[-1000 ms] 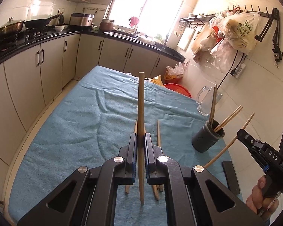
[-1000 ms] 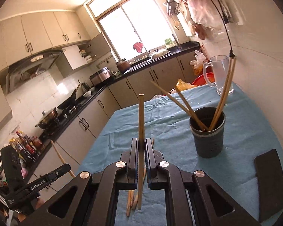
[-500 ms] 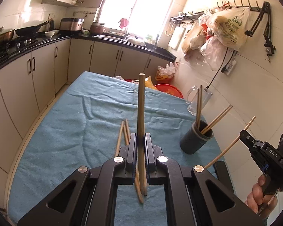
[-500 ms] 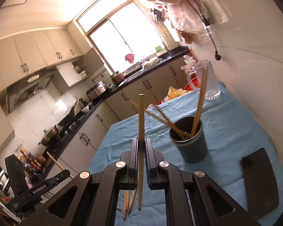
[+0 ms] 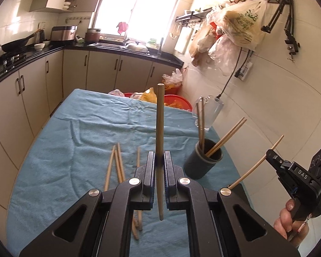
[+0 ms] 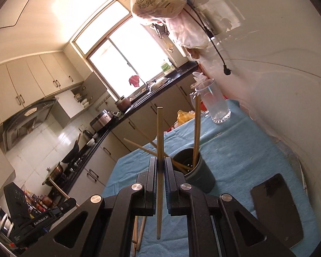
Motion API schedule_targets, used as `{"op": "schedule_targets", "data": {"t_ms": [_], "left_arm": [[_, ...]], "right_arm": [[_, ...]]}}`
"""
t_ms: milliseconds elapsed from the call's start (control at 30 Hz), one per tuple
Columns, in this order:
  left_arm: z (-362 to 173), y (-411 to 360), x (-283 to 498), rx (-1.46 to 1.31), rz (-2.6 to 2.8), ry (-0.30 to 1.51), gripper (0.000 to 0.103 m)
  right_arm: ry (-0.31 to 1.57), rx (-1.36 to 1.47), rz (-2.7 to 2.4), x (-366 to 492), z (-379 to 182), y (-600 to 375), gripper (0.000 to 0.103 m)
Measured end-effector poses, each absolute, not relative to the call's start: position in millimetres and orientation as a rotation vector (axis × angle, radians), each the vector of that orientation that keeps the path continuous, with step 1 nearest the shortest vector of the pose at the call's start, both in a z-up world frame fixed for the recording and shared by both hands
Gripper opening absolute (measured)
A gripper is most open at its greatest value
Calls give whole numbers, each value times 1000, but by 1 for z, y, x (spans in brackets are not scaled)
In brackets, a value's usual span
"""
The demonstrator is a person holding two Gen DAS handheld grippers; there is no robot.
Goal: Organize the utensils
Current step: 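Lower the right tool's chopstick into the cup while the left tool lowers its own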
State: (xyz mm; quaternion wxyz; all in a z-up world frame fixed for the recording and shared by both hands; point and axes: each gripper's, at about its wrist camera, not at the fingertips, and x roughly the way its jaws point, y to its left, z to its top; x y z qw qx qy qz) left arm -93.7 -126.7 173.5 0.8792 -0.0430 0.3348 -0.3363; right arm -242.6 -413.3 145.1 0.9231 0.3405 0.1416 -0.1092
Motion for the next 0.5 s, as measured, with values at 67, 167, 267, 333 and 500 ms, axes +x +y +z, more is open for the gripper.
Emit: {"op": "schedule_targets", "data": {"t_ms": [67, 167, 267, 333, 500], "left_arm": [[178, -134, -95, -84, -714, 693, 7], [186, -144, -97, -76, -734, 681, 7], [194, -153, -96, -68, -750, 672, 7], [200, -161, -96, -66, -759, 664, 7], [218, -178, -96, -58, -785, 633, 7]], "right_arm": [[284, 707, -231, -245, 146, -417, 7], [271, 716, -244, -250, 149, -422, 7], [257, 716, -252, -256, 153, -424, 7], [249, 715, -258, -258, 154, -428, 7], [230, 712, -275, -264, 161, -435, 7]]}}
